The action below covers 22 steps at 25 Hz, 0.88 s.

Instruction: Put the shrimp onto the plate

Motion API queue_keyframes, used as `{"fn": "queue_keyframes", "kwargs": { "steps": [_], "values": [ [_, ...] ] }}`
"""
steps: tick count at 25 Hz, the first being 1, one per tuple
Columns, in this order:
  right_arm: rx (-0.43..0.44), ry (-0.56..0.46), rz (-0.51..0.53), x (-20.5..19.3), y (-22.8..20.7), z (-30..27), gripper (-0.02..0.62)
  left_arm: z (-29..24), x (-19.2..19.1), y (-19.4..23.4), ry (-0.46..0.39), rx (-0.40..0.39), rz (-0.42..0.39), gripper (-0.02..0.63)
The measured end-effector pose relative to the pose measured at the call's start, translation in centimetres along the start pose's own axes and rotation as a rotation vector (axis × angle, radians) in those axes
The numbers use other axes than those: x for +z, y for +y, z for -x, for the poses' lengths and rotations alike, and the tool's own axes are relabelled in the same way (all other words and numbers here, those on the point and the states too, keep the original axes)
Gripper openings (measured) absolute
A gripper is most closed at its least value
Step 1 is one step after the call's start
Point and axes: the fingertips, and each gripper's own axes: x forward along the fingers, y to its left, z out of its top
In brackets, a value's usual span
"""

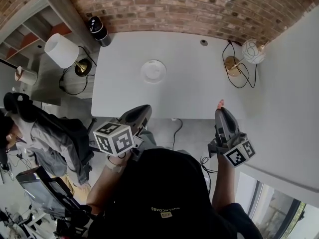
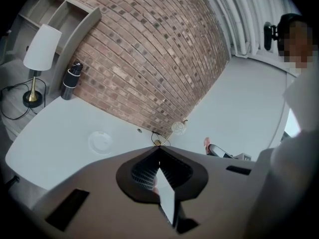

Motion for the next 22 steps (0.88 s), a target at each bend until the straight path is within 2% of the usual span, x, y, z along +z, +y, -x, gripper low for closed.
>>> {"fn": "queue_keyframes", "kwargs": {
  "steps": [10,22],
  "values": [
    [-0.054,0.000,0.030,1.1,0.4,-7.4,0.052,-1.4,5.4,5.4,0.023,-0.041,0.027,0.003],
    [-0.116,0.050,0.093,0.1,1.9,-14.7,0.052,-2.2,9.2,11.3,0.050,-0.094,0.076,0.003]
  ]
}}
